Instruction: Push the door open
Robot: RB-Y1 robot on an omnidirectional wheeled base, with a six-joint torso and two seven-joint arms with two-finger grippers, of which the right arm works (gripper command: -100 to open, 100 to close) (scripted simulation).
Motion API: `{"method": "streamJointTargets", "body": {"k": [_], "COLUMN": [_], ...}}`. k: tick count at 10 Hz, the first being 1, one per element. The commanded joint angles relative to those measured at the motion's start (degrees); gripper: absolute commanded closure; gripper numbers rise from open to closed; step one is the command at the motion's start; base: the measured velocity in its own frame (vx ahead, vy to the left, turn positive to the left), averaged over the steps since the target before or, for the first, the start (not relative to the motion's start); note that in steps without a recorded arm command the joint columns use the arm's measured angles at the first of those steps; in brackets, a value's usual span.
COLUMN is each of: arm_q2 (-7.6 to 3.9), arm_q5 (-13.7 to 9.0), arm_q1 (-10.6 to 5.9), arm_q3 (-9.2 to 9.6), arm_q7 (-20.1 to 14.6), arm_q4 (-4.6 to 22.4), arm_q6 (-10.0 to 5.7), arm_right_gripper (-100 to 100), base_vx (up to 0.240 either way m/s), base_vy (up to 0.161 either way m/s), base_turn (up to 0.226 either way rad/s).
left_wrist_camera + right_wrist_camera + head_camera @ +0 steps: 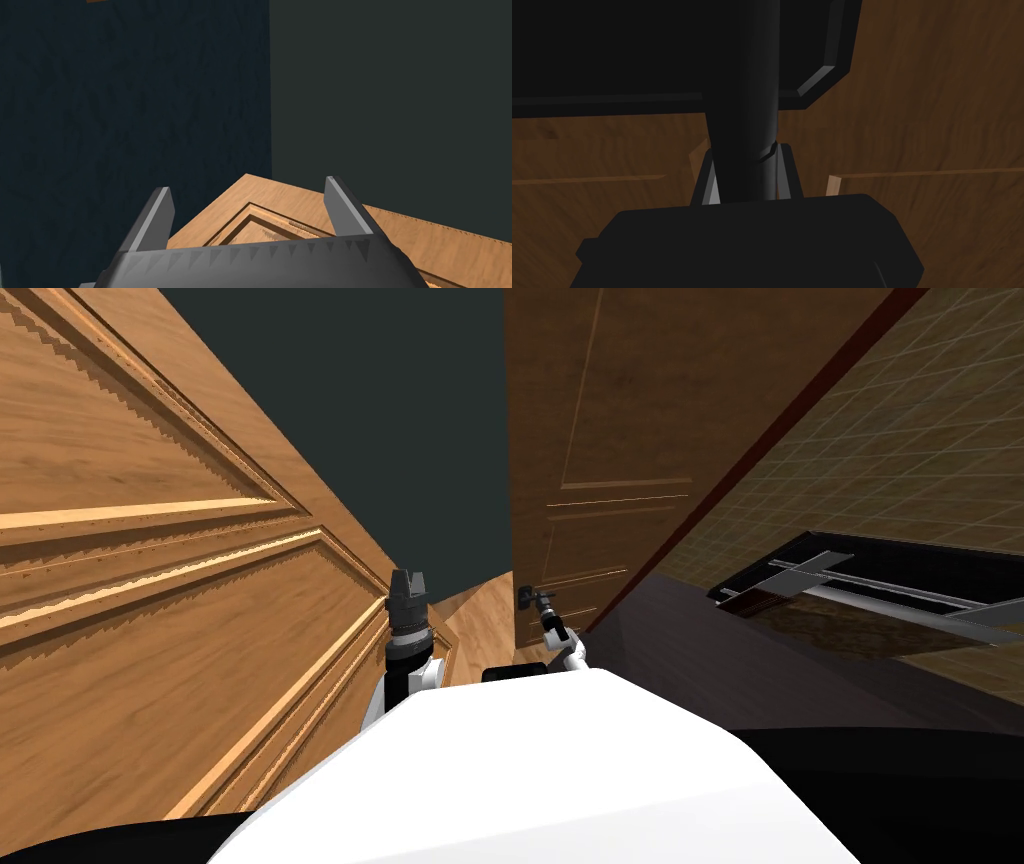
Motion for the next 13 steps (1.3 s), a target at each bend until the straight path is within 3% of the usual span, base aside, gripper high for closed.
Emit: {"method": "streamJointTargets", "body": {"k": [1,6,13], "arm_q2": [0.24,2.37,-0.07], "arm_q5": [-0.11,-0.34,-2.59], "arm_q1": [-0.85,-1.45,0.17], "arm_q3": [-1.66,-4.78,-3.43], "arm_q7": [0.36,1.08,3.42], "arm_q4": [0.07,0.85,-0.64], "arm_q6": [0.06,0.04,0.09], "arm_right_gripper": [100,100,100], "base_vx": [0.142,0.15,0.193], "base_vy": [0.131,0.133,0.022], "base_turn": [-0.076,-0.077,-0.123]}}
